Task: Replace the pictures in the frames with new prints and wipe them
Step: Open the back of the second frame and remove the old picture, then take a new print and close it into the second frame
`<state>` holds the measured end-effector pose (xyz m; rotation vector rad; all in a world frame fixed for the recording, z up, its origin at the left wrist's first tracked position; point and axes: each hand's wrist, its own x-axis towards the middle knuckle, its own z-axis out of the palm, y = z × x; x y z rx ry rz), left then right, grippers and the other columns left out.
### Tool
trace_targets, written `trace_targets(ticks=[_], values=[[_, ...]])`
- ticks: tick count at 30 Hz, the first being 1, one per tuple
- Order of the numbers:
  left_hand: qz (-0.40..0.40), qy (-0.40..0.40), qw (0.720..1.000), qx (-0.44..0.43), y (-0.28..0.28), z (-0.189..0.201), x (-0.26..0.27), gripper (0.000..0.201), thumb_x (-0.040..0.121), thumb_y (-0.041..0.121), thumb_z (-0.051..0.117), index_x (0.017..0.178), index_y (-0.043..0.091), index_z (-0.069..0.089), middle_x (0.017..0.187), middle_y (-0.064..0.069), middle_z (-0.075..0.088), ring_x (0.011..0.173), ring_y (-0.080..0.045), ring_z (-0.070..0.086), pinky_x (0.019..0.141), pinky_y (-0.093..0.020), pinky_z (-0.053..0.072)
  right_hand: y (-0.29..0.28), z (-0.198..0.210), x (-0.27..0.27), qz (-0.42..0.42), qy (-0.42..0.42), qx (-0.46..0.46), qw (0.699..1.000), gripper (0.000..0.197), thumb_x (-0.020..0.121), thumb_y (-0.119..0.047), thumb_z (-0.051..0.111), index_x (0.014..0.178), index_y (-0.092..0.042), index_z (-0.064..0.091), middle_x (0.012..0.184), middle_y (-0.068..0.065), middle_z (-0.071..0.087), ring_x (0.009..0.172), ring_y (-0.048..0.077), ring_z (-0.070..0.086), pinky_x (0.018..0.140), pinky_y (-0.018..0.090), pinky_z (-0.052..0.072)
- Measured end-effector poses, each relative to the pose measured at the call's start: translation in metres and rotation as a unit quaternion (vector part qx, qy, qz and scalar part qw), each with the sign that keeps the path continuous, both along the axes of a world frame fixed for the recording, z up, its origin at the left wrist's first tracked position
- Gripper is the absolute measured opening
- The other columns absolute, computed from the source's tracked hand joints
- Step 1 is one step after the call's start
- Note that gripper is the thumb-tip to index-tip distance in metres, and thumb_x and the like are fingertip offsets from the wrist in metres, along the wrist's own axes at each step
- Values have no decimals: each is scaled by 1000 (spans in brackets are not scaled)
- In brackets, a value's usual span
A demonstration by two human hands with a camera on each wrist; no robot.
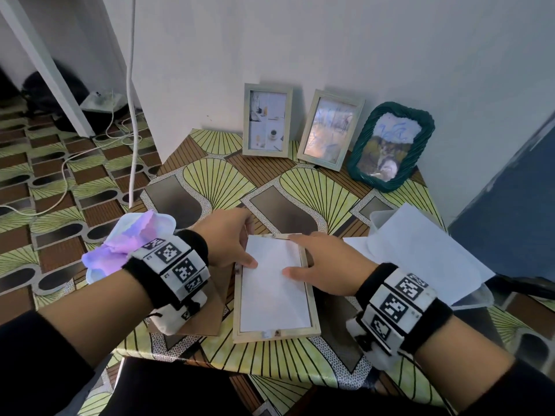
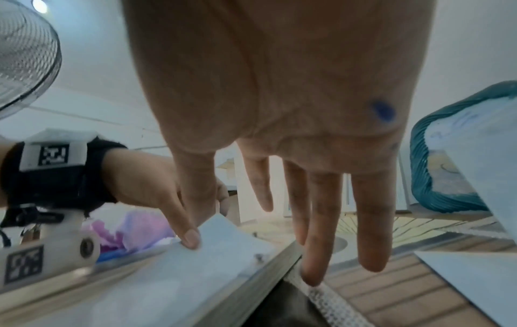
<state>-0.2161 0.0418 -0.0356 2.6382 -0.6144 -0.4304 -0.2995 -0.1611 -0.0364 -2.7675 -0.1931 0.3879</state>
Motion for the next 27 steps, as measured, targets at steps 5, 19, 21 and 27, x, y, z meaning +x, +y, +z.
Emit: trace_targets(ticks=[5,19,21,27], values=[[49,-29,995,-80,4,9,-1,36,65,21,89,91,27,64,72,11,67,65,-1,63,61,-21,51,-14,16,-24,-32,-26,111,993,56,92,-47,60,144,-36,41,122,-16,59,92,-2,52,87,26,45],[90,-29,878,-469,-3,54,-22,26,90,15,69,90,41,68,83,6,72,68,-12,68,51,-24,53,-38,44,-87,-118,-266,-3,957,29,94,-42,54,120,-31,62,108,-13,65,94,9,60,80,31,51],[105,13,854,-509,-13,55,-25,19,90,14,69,98,31,69,89,1,74,74,-15,71,50,-26,54,-55,50,-96,-142,-253,-35,956,36,93,-45,53,127,-33,58,114,-13,63,103,9,57,86,33,50],[121,104,850,-502,-56,37,-41,16,92,9,65,108,12,65,95,-23,68,78,-23,71,51,-26,54,-95,35,-123,-164,-95,-38,981,60,87,-67,50,140,-41,41,126,-19,57,109,1,55,95,33,48]])
